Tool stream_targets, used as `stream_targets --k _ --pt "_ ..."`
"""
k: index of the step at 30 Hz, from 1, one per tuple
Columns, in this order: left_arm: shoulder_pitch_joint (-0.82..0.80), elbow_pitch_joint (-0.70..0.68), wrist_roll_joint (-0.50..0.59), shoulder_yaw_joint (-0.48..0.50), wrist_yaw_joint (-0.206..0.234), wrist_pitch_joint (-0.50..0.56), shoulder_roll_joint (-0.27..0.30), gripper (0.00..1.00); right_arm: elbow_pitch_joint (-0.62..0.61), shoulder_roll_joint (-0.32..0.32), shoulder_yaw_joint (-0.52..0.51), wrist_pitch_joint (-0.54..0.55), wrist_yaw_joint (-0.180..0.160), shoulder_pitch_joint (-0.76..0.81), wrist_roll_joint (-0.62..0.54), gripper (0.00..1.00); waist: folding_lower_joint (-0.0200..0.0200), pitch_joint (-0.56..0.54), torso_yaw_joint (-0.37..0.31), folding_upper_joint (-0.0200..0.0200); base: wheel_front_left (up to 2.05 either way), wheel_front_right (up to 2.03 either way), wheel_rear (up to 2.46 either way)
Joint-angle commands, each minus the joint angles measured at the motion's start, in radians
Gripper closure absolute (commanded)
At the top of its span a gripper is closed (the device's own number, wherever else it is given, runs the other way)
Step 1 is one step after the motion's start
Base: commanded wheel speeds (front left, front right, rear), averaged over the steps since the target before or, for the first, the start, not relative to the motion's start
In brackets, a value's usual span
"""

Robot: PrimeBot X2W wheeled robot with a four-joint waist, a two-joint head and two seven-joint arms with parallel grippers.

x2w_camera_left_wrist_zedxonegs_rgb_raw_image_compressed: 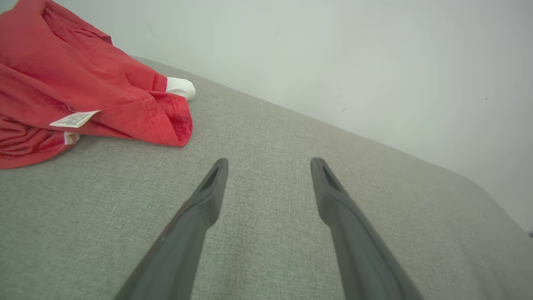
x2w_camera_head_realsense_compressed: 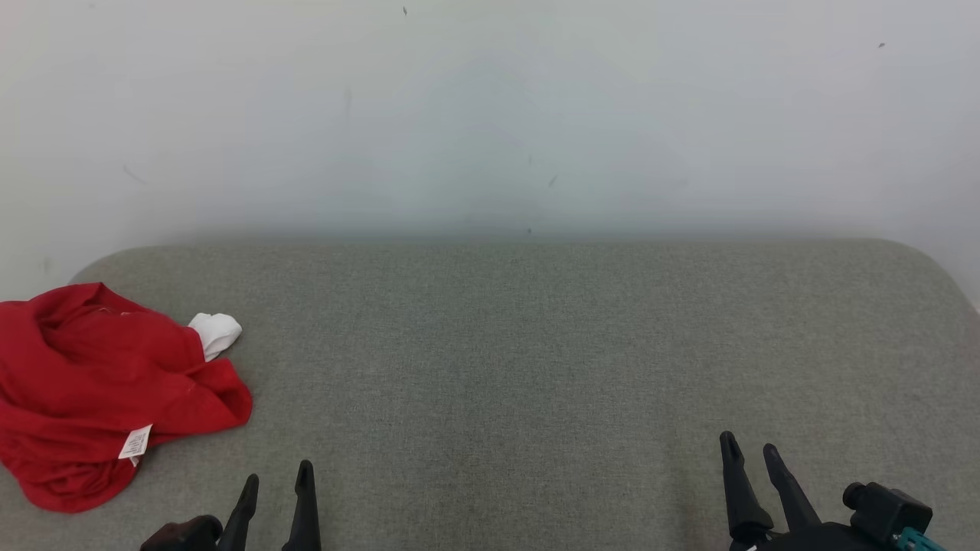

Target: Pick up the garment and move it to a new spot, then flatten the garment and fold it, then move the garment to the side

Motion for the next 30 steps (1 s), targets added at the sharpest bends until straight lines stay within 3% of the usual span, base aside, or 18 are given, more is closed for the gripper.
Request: stream_targets --k 1,14,22,30 --pt "0.008 -0.011 0.023 -0.002 0.004 -0.01 0.009 0.0 -0.012 -0.004 0.003 -0.004 0.005 0.006 -0.022 0.0 0.0 -0.001 0.0 0.0 0.0 0.0 0.0" --pt "0.026 -0.01 0.129 -0.029 0.005 -0.043 0.024 0.0 -0.018 -0.005 0.007 -0.014 0.006 0.027 -0.165 0.0 0.0 -0.02 0.008 0.0 0.0 0.0 0.0" --pt "0.036 -0.005 0.156 -0.028 -0.035 -0.063 0.025 0.0 -0.007 -0.005 0.003 -0.013 0.006 0.041 -0.215 0.0 0.0 -0.034 0.01 0.0 0.0 0.0 0.0" --pt "0.047 0.001 0.209 -0.016 -0.036 -0.081 0.028 0.0 -0.008 -0.005 0.005 -0.021 0.007 0.052 -0.274 0.0 0.0 -0.046 0.011 0.0 0.0 0.0 0.0"
